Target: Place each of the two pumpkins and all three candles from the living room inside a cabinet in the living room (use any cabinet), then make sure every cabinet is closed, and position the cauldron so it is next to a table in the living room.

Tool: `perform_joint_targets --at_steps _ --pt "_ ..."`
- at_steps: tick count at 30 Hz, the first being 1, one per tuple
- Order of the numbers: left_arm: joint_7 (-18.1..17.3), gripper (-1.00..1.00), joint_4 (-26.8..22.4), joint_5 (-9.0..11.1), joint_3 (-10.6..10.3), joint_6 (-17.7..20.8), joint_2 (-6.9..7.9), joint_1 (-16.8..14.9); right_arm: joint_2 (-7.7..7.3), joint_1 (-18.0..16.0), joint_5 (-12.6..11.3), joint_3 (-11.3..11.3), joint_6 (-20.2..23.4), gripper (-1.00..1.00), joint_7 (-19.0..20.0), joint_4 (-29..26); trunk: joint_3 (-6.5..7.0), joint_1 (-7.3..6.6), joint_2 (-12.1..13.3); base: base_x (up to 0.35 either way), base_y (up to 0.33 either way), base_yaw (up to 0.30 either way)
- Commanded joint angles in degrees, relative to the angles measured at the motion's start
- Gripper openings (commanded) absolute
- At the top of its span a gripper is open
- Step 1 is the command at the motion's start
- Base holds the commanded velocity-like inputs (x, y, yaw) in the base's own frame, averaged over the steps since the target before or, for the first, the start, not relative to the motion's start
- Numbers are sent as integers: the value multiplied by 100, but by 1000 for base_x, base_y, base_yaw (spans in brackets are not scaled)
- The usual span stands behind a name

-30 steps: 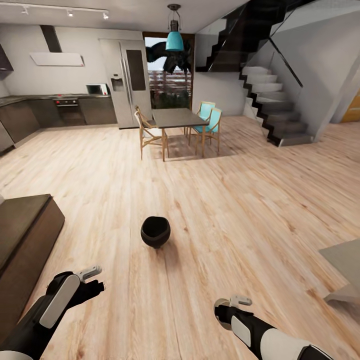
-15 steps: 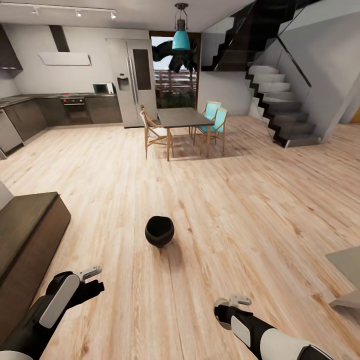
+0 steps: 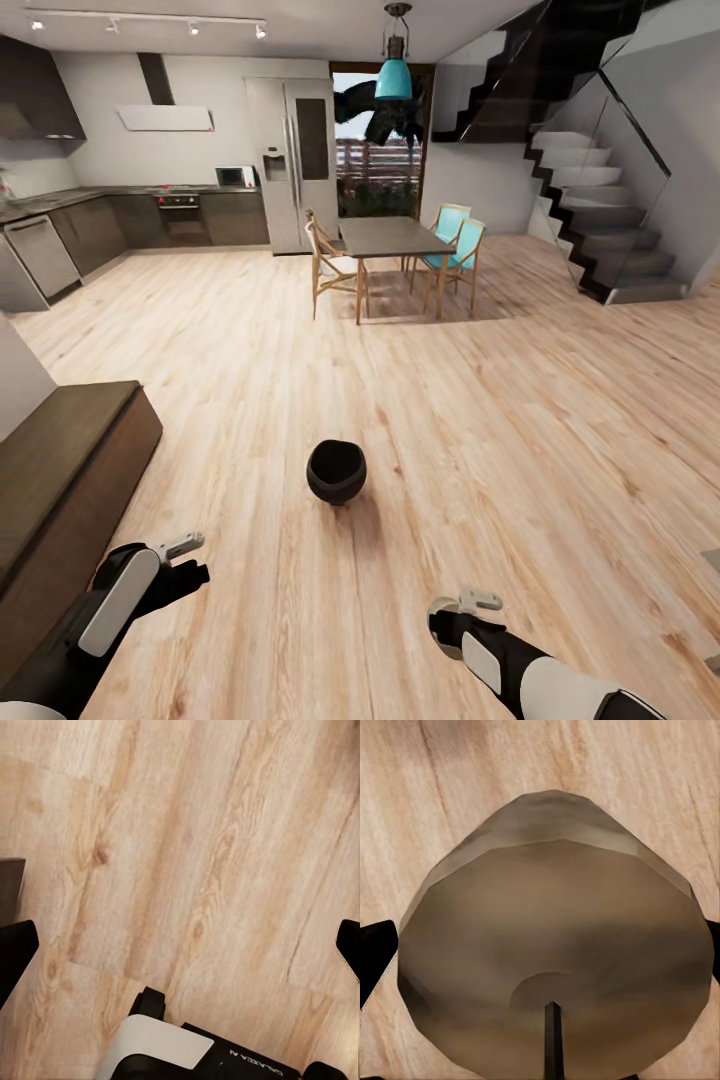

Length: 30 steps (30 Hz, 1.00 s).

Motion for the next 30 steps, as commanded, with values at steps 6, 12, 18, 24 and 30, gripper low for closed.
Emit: perform_joint_targets --at_steps 6,12,18,24,30 --pt "60 100 -5 27 -42 9 4 -5 -2 -3 -25 52 27 -100 -45 -13 -6 3 -4 168 0 249" --pt "69 100 -5 17 -32 9 -13 -5 -2 -3 -25 52 26 -100 -41 -12 12 -19 36 9 0 289" --pt "75 100 -5 17 -29 9 -21 -5 -2 -3 -25 52 30 -100 -41 -12 120 -150 277 0 0 291" --pt "77 100 -5 15 -40 7 -22 -5 -2 -3 -25 50 33 -100 -36 -16 228 -282 518 0 0 291" --pt "78 100 -5 10 -46 8 -23 -5 -2 -3 -31 48 32 -100 -36 -17 336 -414 758 0 0 116"
